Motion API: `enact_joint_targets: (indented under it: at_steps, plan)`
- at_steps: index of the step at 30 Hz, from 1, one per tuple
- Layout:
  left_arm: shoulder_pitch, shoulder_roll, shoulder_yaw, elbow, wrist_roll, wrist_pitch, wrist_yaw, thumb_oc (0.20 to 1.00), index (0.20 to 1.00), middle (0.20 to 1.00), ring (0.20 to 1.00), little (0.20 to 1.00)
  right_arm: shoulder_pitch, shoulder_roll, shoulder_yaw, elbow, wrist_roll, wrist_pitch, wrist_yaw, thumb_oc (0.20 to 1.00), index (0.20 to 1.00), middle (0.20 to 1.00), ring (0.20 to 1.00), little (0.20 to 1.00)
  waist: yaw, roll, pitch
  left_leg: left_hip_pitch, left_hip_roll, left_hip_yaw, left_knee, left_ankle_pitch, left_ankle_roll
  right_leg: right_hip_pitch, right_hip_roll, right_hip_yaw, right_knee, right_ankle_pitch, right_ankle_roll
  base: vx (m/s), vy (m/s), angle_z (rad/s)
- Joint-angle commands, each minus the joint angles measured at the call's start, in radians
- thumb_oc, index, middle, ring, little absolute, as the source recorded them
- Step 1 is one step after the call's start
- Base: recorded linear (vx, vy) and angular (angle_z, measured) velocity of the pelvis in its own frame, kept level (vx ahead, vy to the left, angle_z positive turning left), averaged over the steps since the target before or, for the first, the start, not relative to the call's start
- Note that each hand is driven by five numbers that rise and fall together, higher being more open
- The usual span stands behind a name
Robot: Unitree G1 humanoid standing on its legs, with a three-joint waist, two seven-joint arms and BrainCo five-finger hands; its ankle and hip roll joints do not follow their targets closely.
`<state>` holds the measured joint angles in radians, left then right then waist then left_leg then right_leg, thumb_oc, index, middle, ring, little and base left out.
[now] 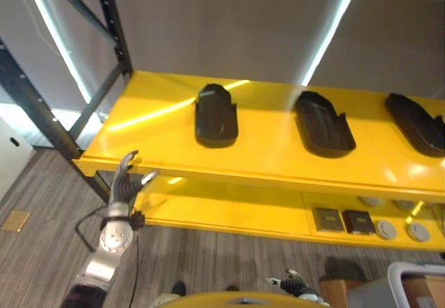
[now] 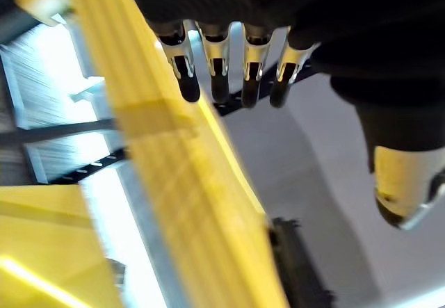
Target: Move parts from the plastic box to the shelf.
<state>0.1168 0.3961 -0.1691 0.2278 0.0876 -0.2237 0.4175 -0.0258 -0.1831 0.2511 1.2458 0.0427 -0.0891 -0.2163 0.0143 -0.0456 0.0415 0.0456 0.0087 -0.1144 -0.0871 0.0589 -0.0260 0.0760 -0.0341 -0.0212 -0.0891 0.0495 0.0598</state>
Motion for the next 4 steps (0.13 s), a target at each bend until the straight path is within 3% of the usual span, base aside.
enact_joint_targets:
  at_steps: [1,4]
  plan:
    - [-0.043,0.031,-0.031,0.063,0.094,-0.020,0.032,1.000,1.000,1.000,1.000,1.000,-0.028,0.009,0.010,0.055,0.023,-0.028,-0.036,1.000,1.000,1.000,1.000,1.000,0.005,-0.011,0.004,0.005,0.020,-0.028,0.004,-0.071,-0.011,0.004,-0.067,-0.012,0.048,-0.064,0.056,-0.05,0.009,0.18]
    - [-0.020,0.021,-0.065,0.263,0.129,0.004,0.015,1.000,1.000,1.000,1.000,1.000,-0.033,0.000,0.011,0.064,0.010,-0.032,-0.040,1.000,1.000,1.000,1.000,1.000,0.009,-0.003,0.003,0.002,0.016,-0.035,0.006,-0.075,-0.010,0.010,-0.069,-0.021,0.045,-0.069,0.058,-0.03,0.020,0.28]
